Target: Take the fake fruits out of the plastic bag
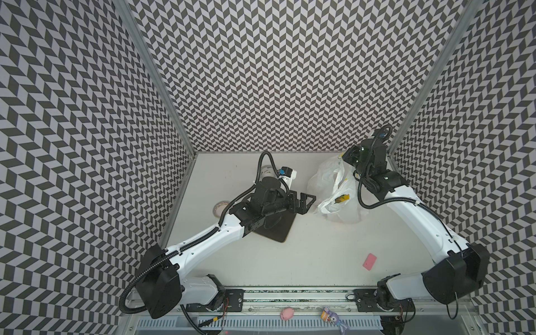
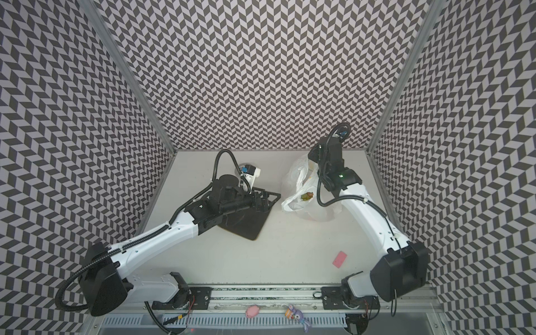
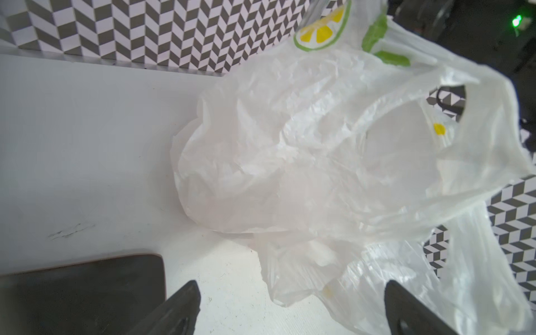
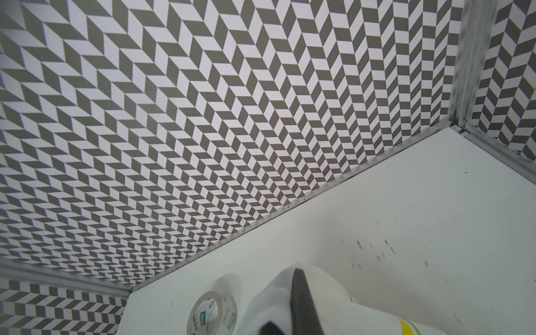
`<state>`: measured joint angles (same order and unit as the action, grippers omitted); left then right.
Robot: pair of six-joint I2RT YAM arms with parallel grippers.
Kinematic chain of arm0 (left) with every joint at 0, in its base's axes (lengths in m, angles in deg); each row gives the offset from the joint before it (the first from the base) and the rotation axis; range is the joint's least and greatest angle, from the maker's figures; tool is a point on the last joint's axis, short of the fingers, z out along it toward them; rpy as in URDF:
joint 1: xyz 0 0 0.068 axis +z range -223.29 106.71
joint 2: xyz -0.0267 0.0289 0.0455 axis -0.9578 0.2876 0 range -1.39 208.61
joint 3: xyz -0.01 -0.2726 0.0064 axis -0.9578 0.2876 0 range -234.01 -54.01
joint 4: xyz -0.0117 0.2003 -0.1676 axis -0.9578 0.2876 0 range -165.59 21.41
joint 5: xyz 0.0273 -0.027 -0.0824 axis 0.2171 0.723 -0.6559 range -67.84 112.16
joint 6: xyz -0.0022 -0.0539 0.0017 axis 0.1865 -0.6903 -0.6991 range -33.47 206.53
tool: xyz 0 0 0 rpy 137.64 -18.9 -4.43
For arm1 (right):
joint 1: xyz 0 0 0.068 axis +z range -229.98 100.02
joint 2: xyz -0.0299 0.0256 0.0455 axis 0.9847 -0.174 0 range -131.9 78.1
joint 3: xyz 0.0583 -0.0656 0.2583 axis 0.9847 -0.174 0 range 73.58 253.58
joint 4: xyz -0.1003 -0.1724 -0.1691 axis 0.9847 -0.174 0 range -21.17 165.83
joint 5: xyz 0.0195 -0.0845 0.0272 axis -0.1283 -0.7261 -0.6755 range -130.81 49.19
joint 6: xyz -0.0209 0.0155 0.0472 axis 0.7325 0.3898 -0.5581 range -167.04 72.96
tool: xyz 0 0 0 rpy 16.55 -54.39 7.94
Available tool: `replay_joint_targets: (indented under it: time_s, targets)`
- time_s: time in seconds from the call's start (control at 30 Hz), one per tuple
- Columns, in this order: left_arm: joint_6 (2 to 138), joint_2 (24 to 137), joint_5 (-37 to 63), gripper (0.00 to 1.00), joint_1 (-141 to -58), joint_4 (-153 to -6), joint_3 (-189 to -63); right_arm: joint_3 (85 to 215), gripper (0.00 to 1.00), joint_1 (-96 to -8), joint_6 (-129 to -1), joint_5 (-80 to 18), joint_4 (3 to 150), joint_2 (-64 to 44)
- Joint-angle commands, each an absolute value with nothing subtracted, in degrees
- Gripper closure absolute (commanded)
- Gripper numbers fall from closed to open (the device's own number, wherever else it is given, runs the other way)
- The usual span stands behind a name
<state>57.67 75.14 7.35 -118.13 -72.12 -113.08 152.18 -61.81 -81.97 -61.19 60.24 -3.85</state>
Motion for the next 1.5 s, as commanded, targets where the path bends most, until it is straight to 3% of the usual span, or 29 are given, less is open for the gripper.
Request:
replay_joint_targets:
  time_s: [0.0, 0.27, 0.43, 0.63, 0.77, 0.83, 1.07, 1.33, 1.47]
  targets:
    - [63.0, 75.5, 4.8, 0.00, -119.2, -77.3, -117.0, 155.2, 1.00, -62.7, -82.1, -62.2, 61.6, -4.8]
    - [66.2, 77.4, 3.3, 0.02, -120.2, -83.8, -119.3, 153.2, 1.00, -62.7, -81.9, -58.6, 61.2, -4.9]
    - [66.1, 82.0, 7.8, 0.07, -120.9, -82.3, -123.2, 151.1, 1.00, -62.6, -82.2, -55.1, 61.2, -4.0]
    - [67.2, 86.4, 16.6, 0.20, -120.8, -75.6, -128.0, 148.9, 1.00, -62.6, -80.4, -48.5, 61.3, -2.0]
    - [69.4, 87.6, 26.7, 0.44, -120.3, -71.9, -128.7, 146.8, 1.00, -62.7, -77.0, -45.3, 60.7, 0.6]
    - [69.7, 88.0, 30.4, 0.48, -119.5, -71.9, -128.3, 145.7, 1.00, -62.6, -75.1, -43.9, 60.1, 1.8]
    - [68.0, 90.0, 27.5, 0.31, -116.3, -75.5, -127.9, 141.2, 1.00, -62.6, -72.1, -36.3, 60.1, 6.1]
    - [66.6, 91.2, 29.3, 0.34, -115.4, -73.9, -126.1, 136.5, 1.00, -62.6, -71.3, -33.3, 59.4, 9.7]
    - [67.7, 89.4, 31.0, 0.16, -115.3, -73.5, -123.8, 135.6, 1.00, -62.6, -70.5, -32.8, 59.5, 10.2]
